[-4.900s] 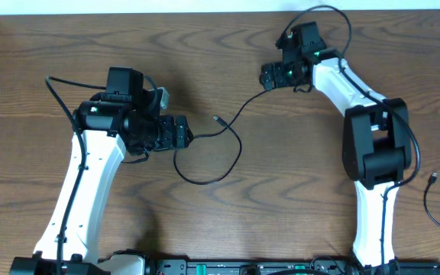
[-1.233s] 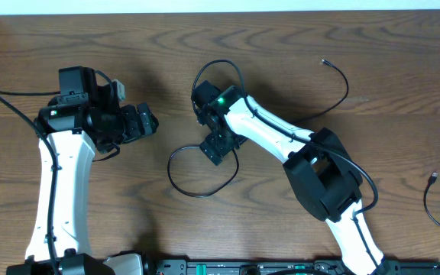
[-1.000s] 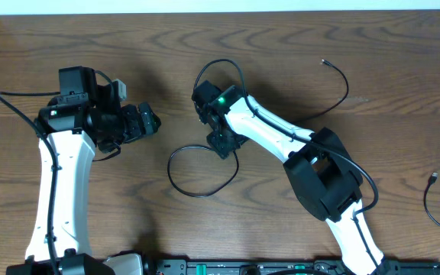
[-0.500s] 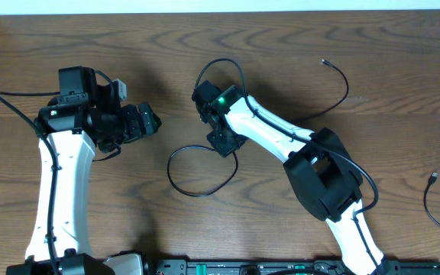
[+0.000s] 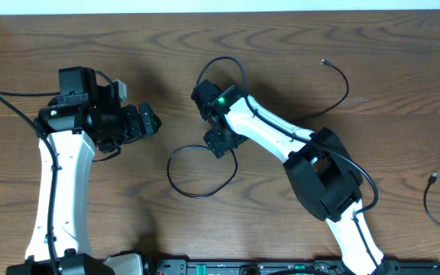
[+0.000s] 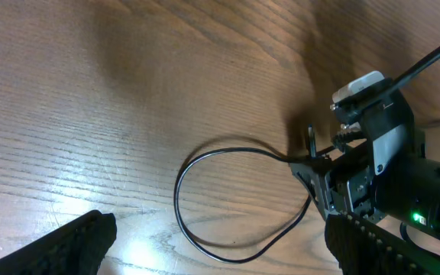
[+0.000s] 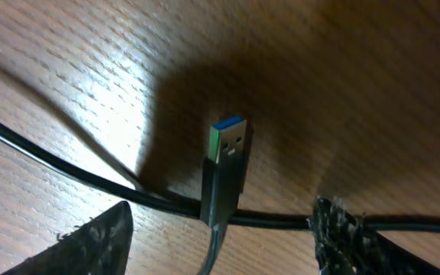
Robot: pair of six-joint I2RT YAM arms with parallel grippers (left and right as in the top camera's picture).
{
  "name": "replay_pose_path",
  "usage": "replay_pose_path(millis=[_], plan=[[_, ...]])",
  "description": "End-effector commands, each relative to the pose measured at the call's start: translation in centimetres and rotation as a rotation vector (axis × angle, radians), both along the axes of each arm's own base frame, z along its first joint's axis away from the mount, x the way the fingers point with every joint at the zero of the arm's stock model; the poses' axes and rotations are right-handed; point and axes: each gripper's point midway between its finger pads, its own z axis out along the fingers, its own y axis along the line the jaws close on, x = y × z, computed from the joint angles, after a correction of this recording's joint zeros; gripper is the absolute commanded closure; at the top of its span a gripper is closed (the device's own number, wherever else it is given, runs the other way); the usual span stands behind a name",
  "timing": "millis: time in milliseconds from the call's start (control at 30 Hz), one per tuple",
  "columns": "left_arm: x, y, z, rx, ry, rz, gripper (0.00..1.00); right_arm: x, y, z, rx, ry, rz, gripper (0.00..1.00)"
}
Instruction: Untangle cables
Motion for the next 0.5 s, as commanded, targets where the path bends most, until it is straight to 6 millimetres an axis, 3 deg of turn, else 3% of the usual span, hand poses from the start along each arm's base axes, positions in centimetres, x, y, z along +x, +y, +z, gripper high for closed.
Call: replay_pose_path(millis=[0, 467], plan=[[-0.1, -0.2, 0.2, -0.019, -0.001, 0.006, 0.07, 0.1, -0.1, -0.6, -0.008, -0.002, -0.017, 0.32], [-0.1, -0.2, 0.2, -0.019, -0.001, 0.006, 0.07, 0.2, 0.2, -1.9, -0.006, 0.005, -0.014, 0.28]])
